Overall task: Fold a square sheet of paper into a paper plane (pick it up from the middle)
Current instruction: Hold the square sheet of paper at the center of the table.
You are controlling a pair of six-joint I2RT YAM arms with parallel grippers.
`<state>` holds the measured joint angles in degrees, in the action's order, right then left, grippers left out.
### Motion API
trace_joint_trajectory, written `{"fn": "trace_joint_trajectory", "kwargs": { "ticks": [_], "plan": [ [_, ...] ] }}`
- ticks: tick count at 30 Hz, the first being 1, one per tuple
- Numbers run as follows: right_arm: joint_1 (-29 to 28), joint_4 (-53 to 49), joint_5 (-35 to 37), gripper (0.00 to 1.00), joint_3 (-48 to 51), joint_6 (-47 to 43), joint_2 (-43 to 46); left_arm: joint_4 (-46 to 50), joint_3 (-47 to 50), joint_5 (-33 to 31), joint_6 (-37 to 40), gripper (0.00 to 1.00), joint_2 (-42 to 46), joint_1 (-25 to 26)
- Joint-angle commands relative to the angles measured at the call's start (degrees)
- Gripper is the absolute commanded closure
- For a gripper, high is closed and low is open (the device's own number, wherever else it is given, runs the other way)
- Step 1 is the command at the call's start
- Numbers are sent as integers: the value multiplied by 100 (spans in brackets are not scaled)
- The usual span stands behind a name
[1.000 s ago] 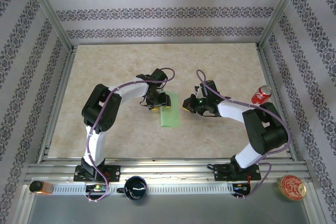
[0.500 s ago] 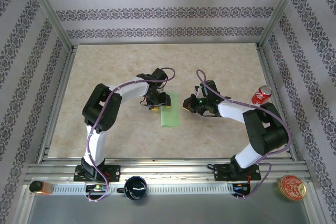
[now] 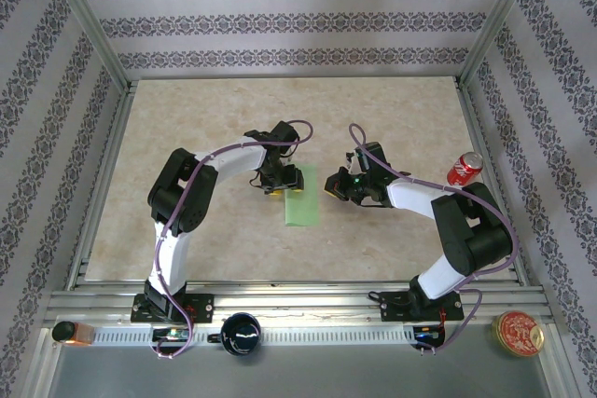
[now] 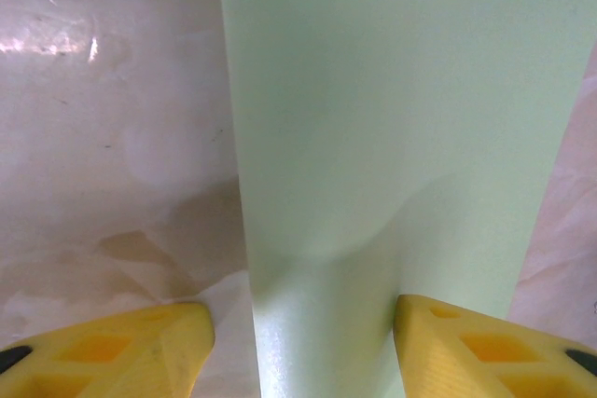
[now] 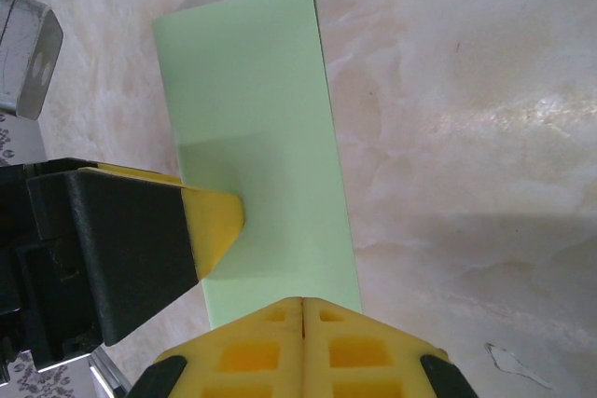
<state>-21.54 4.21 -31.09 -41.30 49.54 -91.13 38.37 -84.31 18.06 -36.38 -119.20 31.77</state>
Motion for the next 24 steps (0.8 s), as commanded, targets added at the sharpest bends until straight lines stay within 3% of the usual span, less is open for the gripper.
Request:
{"fn": "trace_joint_trajectory", "kwargs": {
  "ticks": [1, 24],
  "plan": [
    [-19, -52, 51, 98, -44, -66, 103, -187, 319, -638, 193, 41, -755, -9],
    [-17, -69, -2, 97, -115, -66, 52, -141, 337, -677, 237, 44, -737, -13]
  ]
}}
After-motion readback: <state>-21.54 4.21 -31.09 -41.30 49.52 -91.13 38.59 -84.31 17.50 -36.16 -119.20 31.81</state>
